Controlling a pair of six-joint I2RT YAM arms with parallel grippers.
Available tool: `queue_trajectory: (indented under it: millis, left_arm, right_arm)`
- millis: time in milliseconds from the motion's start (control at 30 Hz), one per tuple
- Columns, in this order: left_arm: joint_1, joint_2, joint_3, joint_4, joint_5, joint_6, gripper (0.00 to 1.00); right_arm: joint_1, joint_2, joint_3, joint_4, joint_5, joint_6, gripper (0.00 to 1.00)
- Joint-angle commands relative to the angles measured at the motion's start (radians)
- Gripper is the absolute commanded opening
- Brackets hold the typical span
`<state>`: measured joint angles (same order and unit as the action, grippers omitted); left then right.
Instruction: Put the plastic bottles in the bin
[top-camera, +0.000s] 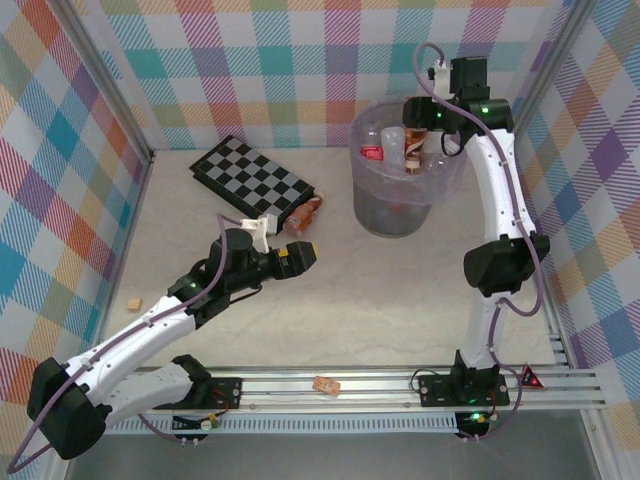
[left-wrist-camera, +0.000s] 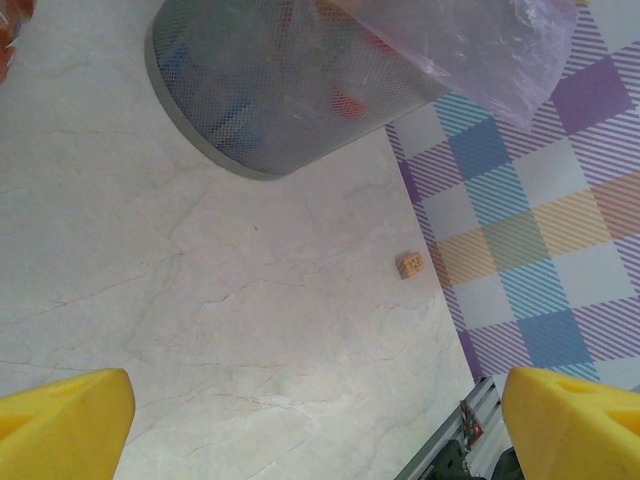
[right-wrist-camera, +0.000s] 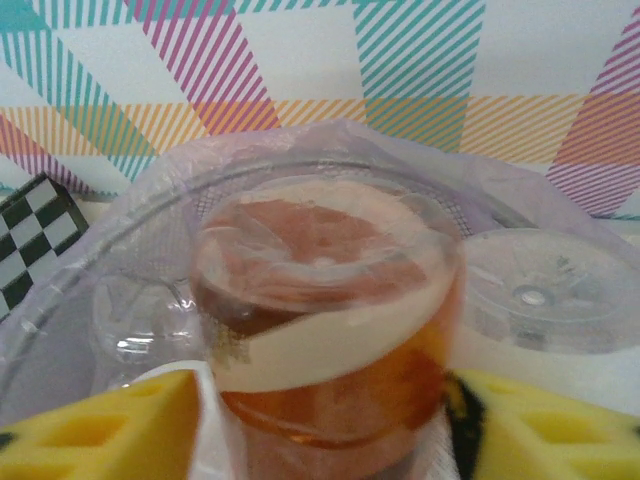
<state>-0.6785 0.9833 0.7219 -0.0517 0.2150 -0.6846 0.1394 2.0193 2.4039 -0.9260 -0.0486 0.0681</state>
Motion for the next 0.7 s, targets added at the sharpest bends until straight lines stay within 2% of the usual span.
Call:
queue_trajectory:
  millis: [0, 67, 333, 667]
  left_arm:
    - [-0.003, 0.01, -0.007, 0.015, -0.003, 0.004, 0.94]
    - [-0.003, 0.017, -0.007, 0.021, 0.0, 0.002, 0.94]
    - [-0.004, 0.025, -0.008, 0.018, 0.0, 0.006, 0.94]
    - [-0.004, 0.028, -0.009, 0.014, -0.003, 0.007, 0.94]
  right_arm:
    - [0.0, -0.057, 0.028, 0.006, -0.011, 0.0, 0.53]
    - [0.003, -0.052, 0.027, 0.01, -0.024, 0.004, 0.5]
    - [0.005, 0.043, 0.063, -0.006, -0.051, 0.005, 0.48]
    - [0.041, 0.121, 0.034, -0.049, -0.075, -0.019, 0.53]
